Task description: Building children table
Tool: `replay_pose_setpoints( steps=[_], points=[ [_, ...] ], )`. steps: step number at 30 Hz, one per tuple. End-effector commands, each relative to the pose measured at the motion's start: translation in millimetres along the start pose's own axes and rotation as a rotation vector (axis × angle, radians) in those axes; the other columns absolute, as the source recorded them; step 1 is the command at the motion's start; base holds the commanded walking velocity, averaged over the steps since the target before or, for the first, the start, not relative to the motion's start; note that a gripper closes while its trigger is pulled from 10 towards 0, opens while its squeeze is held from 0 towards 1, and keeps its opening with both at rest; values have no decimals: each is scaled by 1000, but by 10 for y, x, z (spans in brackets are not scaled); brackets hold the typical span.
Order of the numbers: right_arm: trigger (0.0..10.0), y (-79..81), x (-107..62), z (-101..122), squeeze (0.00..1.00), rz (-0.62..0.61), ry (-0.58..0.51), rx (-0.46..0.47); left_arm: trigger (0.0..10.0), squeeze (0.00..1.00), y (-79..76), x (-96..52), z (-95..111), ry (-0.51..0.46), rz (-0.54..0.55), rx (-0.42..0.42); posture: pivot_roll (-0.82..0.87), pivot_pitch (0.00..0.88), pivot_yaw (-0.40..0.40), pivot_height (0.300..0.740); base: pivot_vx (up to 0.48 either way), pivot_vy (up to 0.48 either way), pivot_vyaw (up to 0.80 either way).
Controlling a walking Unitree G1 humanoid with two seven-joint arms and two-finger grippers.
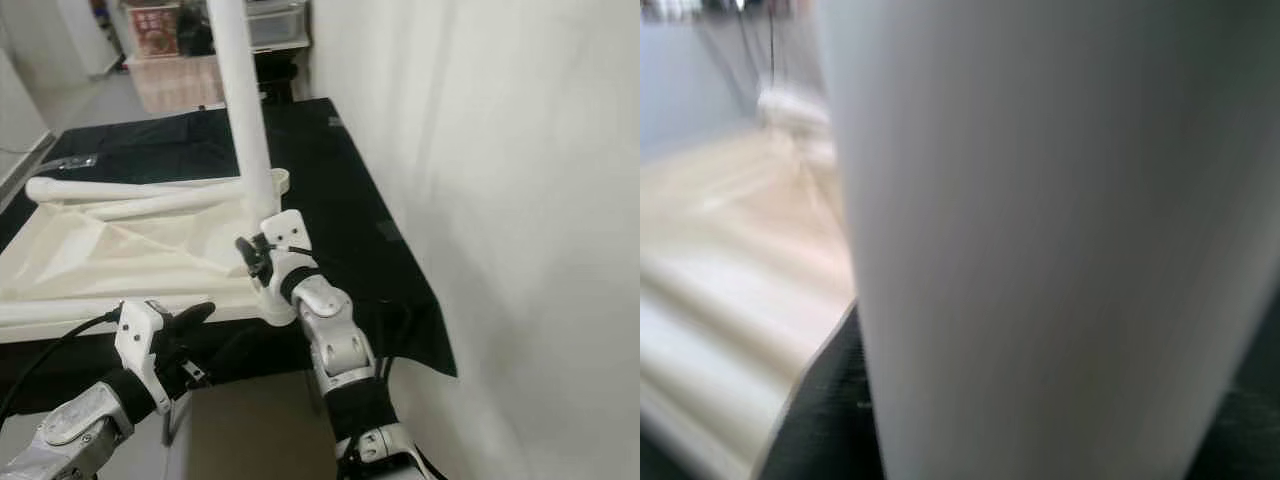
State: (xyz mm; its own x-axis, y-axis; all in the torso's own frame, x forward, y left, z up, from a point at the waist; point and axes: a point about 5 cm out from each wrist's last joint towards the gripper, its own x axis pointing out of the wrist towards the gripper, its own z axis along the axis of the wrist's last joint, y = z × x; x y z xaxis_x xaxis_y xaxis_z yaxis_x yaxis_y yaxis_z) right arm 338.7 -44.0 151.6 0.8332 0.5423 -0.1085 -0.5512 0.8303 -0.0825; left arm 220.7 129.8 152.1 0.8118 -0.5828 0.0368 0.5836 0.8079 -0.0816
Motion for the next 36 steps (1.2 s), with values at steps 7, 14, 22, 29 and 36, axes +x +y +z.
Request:
replay_pose_setpoints(
  steps=[7, 14, 22, 29, 36],
  points=[
    [10000, -26, -30, 368, 0, 517, -103, -8, 10000, 0, 41, 2, -15, 1, 32, -5, -28, 71, 40, 740, 0, 0, 0],
    [10000, -195, 7, 448, 0, 657, -86, -91, 10000, 0, 36, 6, -10, -1, 29, -8, -14, 69, 39, 740, 0, 0, 0],
    [0, -372, 124, 525, 0, 708, -20, -59, 10000, 0, 10, 0, -12, -2, 33, -7, 1, 72, 31, 740, 0, 0, 0],
    [0, -488, 97, 526, 0, 672, -23, -60, 10000, 0, -4, 0, 2, -7, 31, -14, -14, 94, 31, 740, 0, 0, 0],
    [0, -577, -122, 320, 0, 552, 12, -124, 10000, 0, 8, -16, 49, -23, 27, -29, -33, 138, 26, 740, 0, 0, 0]
  ],
)
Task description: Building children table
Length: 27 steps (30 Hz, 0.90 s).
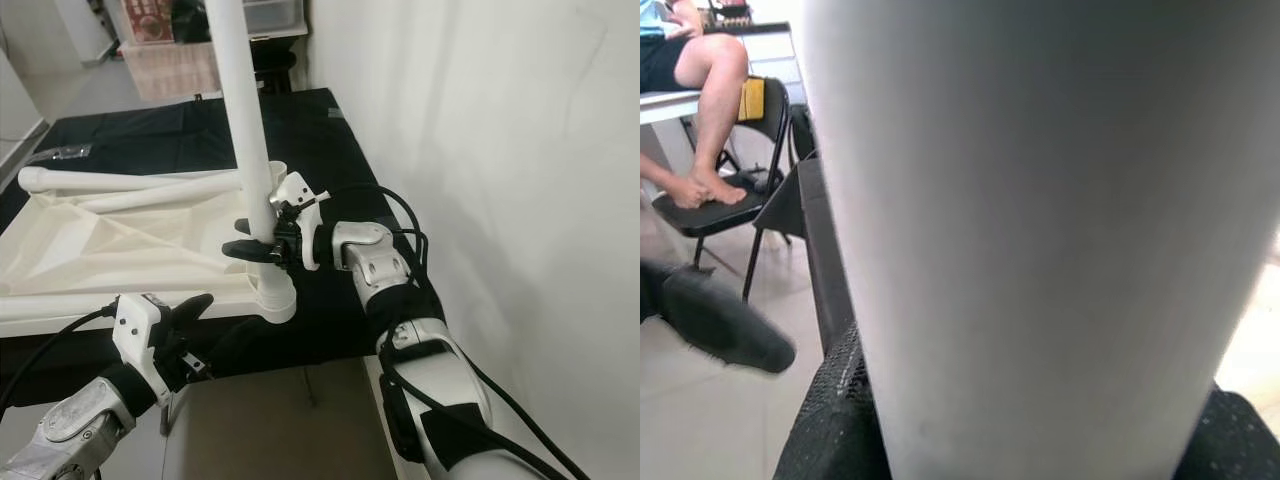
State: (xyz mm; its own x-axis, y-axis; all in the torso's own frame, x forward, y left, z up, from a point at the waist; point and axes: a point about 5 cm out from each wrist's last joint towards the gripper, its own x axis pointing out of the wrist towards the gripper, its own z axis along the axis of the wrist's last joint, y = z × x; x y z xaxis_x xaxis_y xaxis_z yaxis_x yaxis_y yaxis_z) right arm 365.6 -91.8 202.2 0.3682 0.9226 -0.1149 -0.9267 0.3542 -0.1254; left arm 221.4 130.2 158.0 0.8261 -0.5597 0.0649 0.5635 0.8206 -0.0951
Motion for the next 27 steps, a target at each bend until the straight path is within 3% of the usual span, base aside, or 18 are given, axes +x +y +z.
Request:
replay_pose_setpoints(
  steps=[1, 2, 3, 5, 6, 7, 8, 12, 13, 15, 16, 20, 22, 23, 24, 27],
  points=[
    [0, 43, -24, -127, 0, -52, 72, 7, 10000, 0, 6, -22, -9, 7, 3, -17, -33, 138, 26, 740, 0, 0, 0],
    [0, 80, -32, -169, 0, -98, 94, 5, 10000, 0, 13, -30, -5, 7, 3, -17, -36, 140, 22, 740, 0, 0, 0],
    [0, 131, 25, -182, 0, -493, 69, 71, 10000, 0, 32, -40, 7, 4, 2, -23, -46, 151, 28, 740, 0, 0, 0],
    [0, 514, 115, -303, 0, -701, 86, 140, 10000, 0, 77, -43, 26, 3, 1, -27, -65, 162, 69, 740, 0, 0, 0],
    [0, 622, 184, -344, 0, -683, 98, 140, 10000, 0, 89, -38, 25, 5, 1, -25, -64, 143, 67, 740, 0, 0, 0],
    [0, 622, 184, -344, 0, -683, 98, 140, 10000, 0, 89, -38, 25, 5, 1, -25, -64, 143, 67, 740, 0, 0, 0],
    [0, 684, 253, -376, 0, -610, 105, 125, 10000, 0, 93, -33, 21, 8, 1, -23, -64, 143, 67, 740, 0, 0, 0],
    [0, 564, 304, -370, 0, -621, 97, 115, 10000, 0, 93, -18, 14, 10, 2, -19, -42, 135, 49, 740, 0, 0, 0],
    [10000, 526, 333, -335, 0, -606, 88, 112, 10000, 0, 95, -11, 16, 7, 7, -15, -48, 135, 53, 740, 0, 0, 0],
    [10000, 506, 352, -313, 0, -593, 84, 110, 10000, 0, 97, -5, 17, 4, 11, -12, -47, 134, 53, 740, 0, 0, 0],
    [10000, 522, 373, -260, 1000, -559, 68, 126, 10000, 0, 103, -2, 18, 1, 17, -14, -47, 122, 52, 740, 0, 0, 0],
    [10000, 475, 404, -74, 1000, -429, -20, 144, 10000, 0, 99, 11, 1, 3, 16, -18, -45, 107, 49, 740, 0, 0, 0],
    [10000, 475, 404, -74, 1000, -429, -20, 144, 10000, 0, 99, 11, 1, 3, 16, -18, -45, 107, 49, 740, 0, 0, 0],
    [10000, 443, 395, 9, 1000, -346, -59, 128, 10000, 0, 94, 15, -7, 5, 12, -20, -47, 100, 50, 740, 0, 0, 0],
    [10000, 420, 363, 80, 0, -223, -78, 69, 10000, 0, 87, 18, -15, 6, 9, -22, -47, 92, 48, 740, 0, 0, 0],
    [10000, 381, 287, 137, 0, -51, -66, -31, 10000, 0, 77, 21, -27, 8, 4, -24, -45, 88, 47, 740, 0, 0, 0]
  ],
)
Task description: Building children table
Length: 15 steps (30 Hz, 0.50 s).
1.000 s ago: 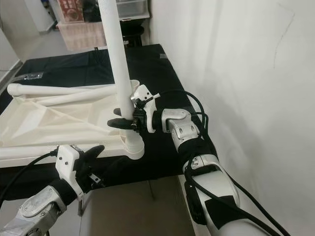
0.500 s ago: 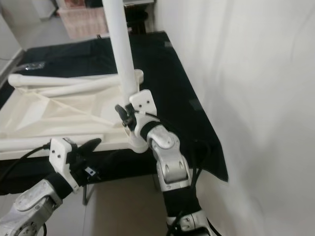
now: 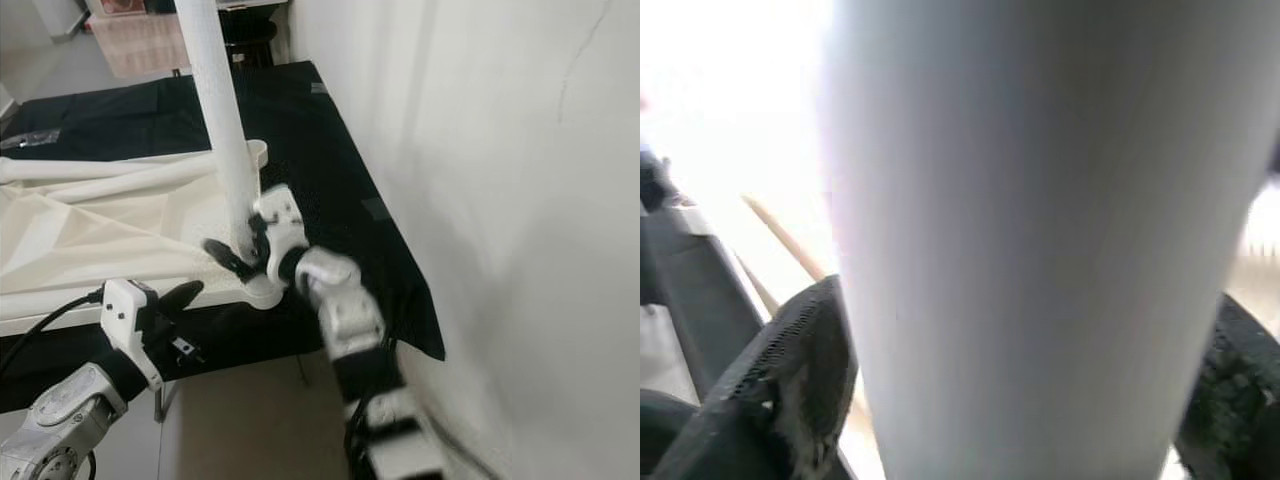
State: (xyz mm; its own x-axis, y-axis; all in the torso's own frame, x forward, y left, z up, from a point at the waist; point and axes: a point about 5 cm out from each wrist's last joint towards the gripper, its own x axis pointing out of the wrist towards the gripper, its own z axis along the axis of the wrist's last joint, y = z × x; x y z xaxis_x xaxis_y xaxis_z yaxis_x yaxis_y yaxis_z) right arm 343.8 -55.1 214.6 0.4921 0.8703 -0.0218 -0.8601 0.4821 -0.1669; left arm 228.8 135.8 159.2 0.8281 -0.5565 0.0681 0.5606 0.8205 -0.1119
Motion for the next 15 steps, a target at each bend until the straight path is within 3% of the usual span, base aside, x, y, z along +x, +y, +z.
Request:
replay_pose_setpoints(
  steps=[1, 6, 8, 10, 11, 15],
  points=[
    [10000, 34, -7, -54, 0, 169, 26, -28, 10000, 0, -15, -11, -51, 13, -1, -8, -47, 82, 48, 740, 0, 0, 0],
    [10000, -67, -39, -100, 0, 250, 89, -61, 10000, 0, -30, -15, -59, 14, -4, -11, -41, 82, 51, 740, 0, 0, 0],
    [10000, -185, 3, -101, 0, 225, 98, -33, 10000, 0, -42, -25, -63, 18, -8, -14, -35, 87, 55, 740, 0, 0, 0],
    [10000, -185, 3, -101, 0, 225, 98, -33, 10000, 0, -42, -25, -63, 18, -8, -14, -35, 87, 55, 740, 0, 0, 0],
    [0, -218, 27, -96, 0, 210, 82, 5, 10000, 0, -48, -32, -64, 21, -10, -15, -33, 90, 58, 740, 0, 0, 0],
    [0, -240, 26, -163, 0, 213, 80, 59, 10000, 0, -58, -48, -58, 24, -14, -17, -25, 102, 62, 740, 0, 0, 0]
  ],
)
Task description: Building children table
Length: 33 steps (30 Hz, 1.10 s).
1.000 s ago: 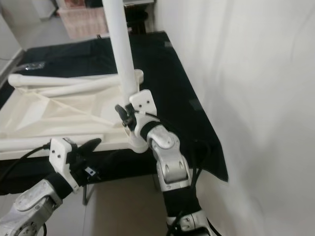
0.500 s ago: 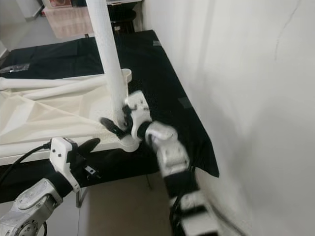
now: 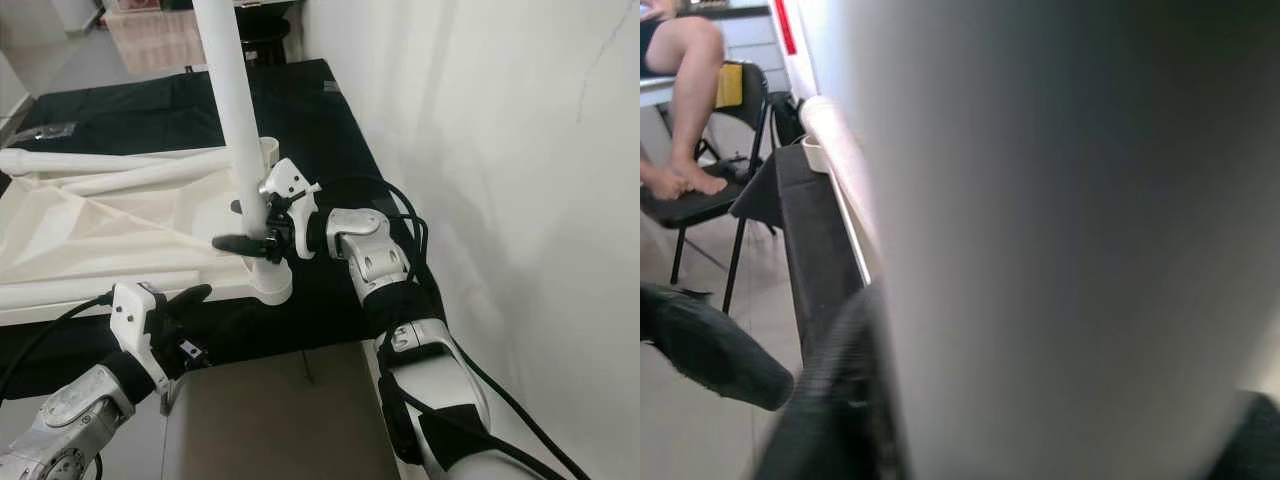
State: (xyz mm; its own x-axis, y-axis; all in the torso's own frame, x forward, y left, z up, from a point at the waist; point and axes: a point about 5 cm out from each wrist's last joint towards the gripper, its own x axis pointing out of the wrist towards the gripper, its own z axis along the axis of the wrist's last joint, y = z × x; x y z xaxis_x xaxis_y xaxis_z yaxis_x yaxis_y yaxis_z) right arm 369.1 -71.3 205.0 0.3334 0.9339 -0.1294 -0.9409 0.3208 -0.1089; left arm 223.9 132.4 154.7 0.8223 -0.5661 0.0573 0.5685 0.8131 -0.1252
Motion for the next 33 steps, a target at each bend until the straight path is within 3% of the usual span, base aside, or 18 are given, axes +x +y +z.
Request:
replay_pose_setpoints(
  steps=[1, 5, 7, 8, 10, 11, 12, 13, 14, 15, 19, 23, 24, 25, 26, 30, 33],
  points=[
    [0, 30, 39, -37, 0, 36, 0, 17, 10000, 0, -9, -27, -8, 12, -4, -3, -25, 102, 62, 740, 0, 0, 0],
    [0, 22, 3, -82, 0, 52, -1, 18, 10000, 0, -9, -29, -4, 11, -5, -3, -26, 107, 63, 740, 0, 0, 0],
    [0, 25, -13, -146, 0, -8, 12, 10, 10000, 0, -8, -26, -1, 11, -6, -3, -30, 113, 52, 740, 0, 0, 0],
    [0, 62, 27, -216, 0, -102, 34, 24, 10000, 0, -6, -25, -1, 11, -5, -2, -30, 114, 50, 740, 0, 0, 0],
    [0, 62, 27, -216, 0, -102, 34, 24, 10000, 0, -6, -25, -1, 11, -5, -2, -30, 114, 50, 740, 0, 0, 0],
    [0, 91, 51, -263, 0, -171, 50, 33, 10000, 0, -5, -25, -1, 11, -5, -1, -30, 114, 50, 740, 0, 0, 0],
    [0, 65, 71, -334, 0, -546, 70, 83, 10000, 0, 3, -30, 3, 11, -3, 0, -38, 117, 44, 740, 0, 0, 0],
    [0, 65, 71, -334, 0, -546, 70, 83, 10000, 0, 3, -30, 3, 11, -3, 0, -38, 117, 44, 740, 0, 0, 0],
    [0, 284, 111, -410, 0, -679, 77, 115, 10000, 0, 13, -30, 11, 11, -2, 1, -42, 133, 63, 740, 0, 0, 0],
    [0, 455, 131, -428, 0, -730, 62, 143, 10000, 0, 20, -30, 13, 12, -2, 3, -46, 133, 66, 740, 0, 0, 0],
    [0, 614, 209, -451, 0, -668, 45, 154, 10000, 0, 41, -24, 5, 19, -4, 5, -58, 111, 80, 740, 0, 0, 0],
    [0, 549, 279, -464, 0, -641, 54, 134, 10000, 0, 65, -10, -2, 22, -9, 2, -57, 103, 73, 740, 0, 0, 0],
    [10000, 514, 300, -449, 0, -638, 54, 120, 10000, 0, 76, -4, 0, 17, -2, 2, -55, 102, 73, 740, 0, 0, 0],
    [10000, 514, 300, -449, 0, -638, 54, 120, 10000, 0, 76, -4, 0, 17, -2, 2, -55, 102, 73, 740, 0, 0, 0],
    [10000, 522, 366, -362, 1000, -539, 8, 112, 10000, 0, 90, 2, 4, 10, 13, 4, -52, 99, 72, 740, 0, 0, 0],
    [10000, 561, 417, -250, 1000, -422, -54, 121, 10000, 0, 97, 9, 4, 8, 18, 5, -53, 96, 73, 740, 0, 0, 0],
    [10000, 488, 365, -136, 1000, -243, -108, 102, 10000, 0, 95, 15, 9, 9, 12, 4, -38, 97, 77, 740, 0, 0, 0]
  ],
)
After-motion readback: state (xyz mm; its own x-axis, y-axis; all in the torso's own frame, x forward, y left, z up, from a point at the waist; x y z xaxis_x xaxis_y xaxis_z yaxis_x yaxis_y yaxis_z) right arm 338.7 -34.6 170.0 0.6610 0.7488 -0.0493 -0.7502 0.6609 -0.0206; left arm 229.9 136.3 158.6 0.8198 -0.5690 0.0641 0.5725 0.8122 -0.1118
